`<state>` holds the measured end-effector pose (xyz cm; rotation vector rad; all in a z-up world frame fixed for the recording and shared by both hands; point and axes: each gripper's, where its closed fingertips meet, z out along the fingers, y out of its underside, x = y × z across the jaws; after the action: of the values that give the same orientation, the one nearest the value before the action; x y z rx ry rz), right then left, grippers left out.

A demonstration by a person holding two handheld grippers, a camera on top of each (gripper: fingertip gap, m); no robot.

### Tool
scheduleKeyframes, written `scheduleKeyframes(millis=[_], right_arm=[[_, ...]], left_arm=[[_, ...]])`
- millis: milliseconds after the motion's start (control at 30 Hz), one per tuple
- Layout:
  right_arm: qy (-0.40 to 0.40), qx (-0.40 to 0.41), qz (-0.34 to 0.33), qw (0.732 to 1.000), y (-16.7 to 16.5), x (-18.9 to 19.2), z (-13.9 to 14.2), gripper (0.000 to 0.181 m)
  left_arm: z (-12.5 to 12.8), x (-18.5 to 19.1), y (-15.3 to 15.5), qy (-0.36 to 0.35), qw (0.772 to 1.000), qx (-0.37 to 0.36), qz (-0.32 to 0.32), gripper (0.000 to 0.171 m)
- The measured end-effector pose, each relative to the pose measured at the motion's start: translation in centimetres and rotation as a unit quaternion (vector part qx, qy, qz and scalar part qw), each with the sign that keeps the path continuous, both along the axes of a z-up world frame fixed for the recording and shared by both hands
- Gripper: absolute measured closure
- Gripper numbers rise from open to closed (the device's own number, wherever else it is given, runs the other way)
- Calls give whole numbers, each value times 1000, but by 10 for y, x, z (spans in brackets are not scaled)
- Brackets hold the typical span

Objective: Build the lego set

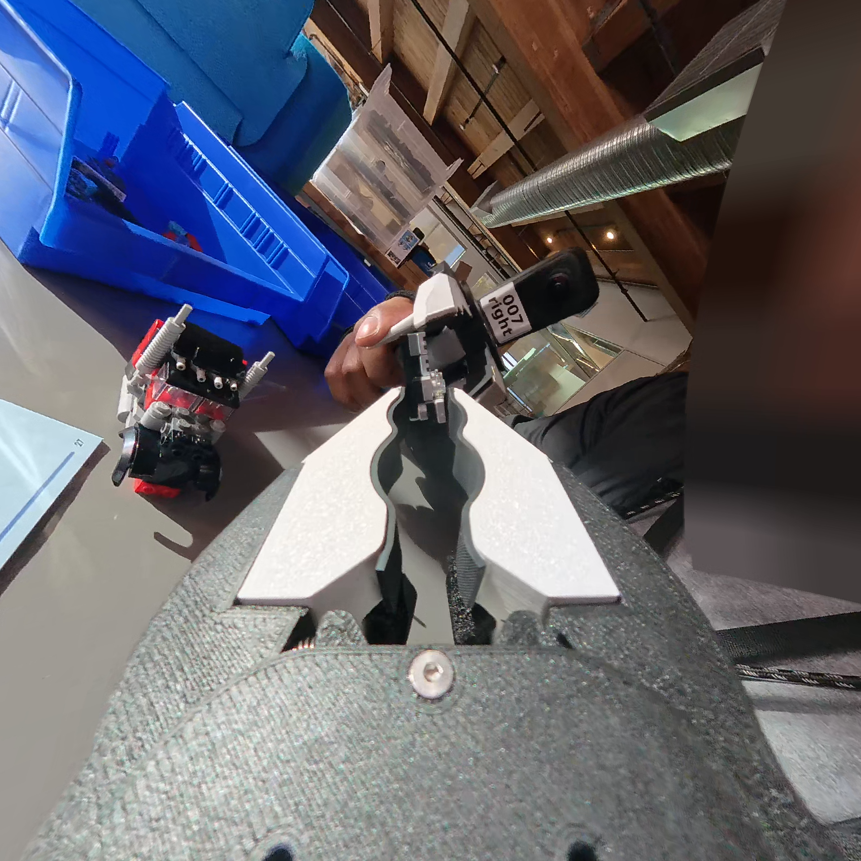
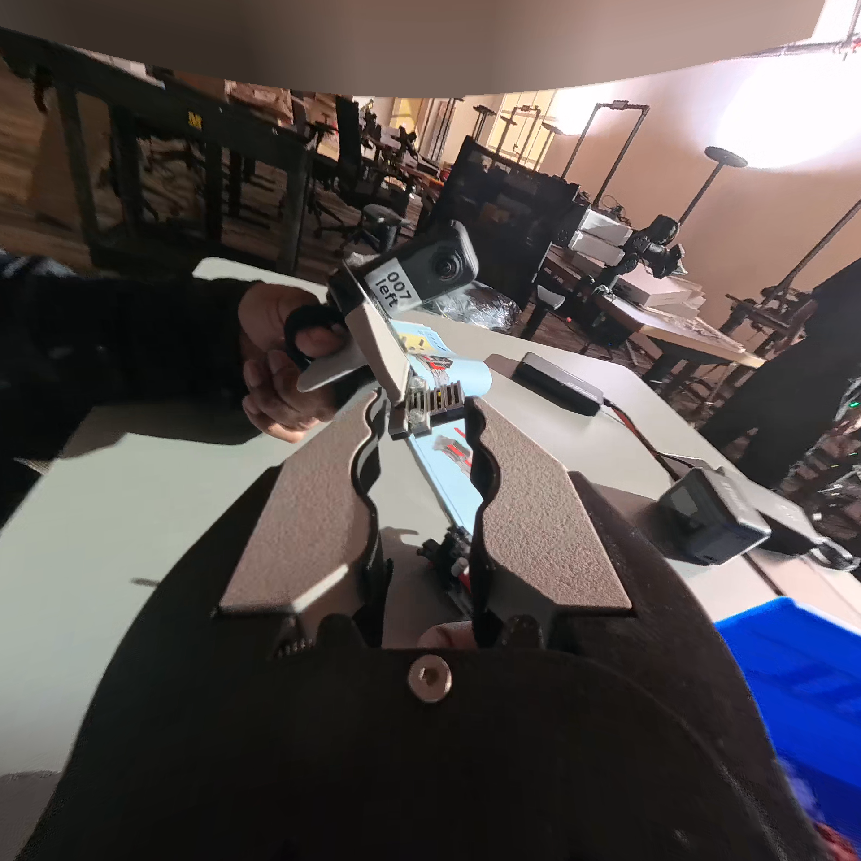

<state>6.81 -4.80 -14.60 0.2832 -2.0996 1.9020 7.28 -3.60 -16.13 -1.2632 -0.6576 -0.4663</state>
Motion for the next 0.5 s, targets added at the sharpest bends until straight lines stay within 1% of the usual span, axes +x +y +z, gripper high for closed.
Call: scheduleKeyframes(millis=[133, 300, 400, 500], right_arm=[[-80, -16, 18, 997, 0, 2, 4, 147], [-161, -38, 58, 984, -1, 9, 7, 150], [-187, -41, 77, 978, -1, 13, 8, 152], [-191, -42, 87, 977, 0, 15, 8, 155]], left_arm=[[12, 5, -4, 50, 999, 11, 5, 156], [18, 13, -3, 117, 993, -8, 12, 156], [19, 16, -1, 143, 989, -17, 14, 156], [20, 18, 0, 151, 988, -20, 13, 155]])
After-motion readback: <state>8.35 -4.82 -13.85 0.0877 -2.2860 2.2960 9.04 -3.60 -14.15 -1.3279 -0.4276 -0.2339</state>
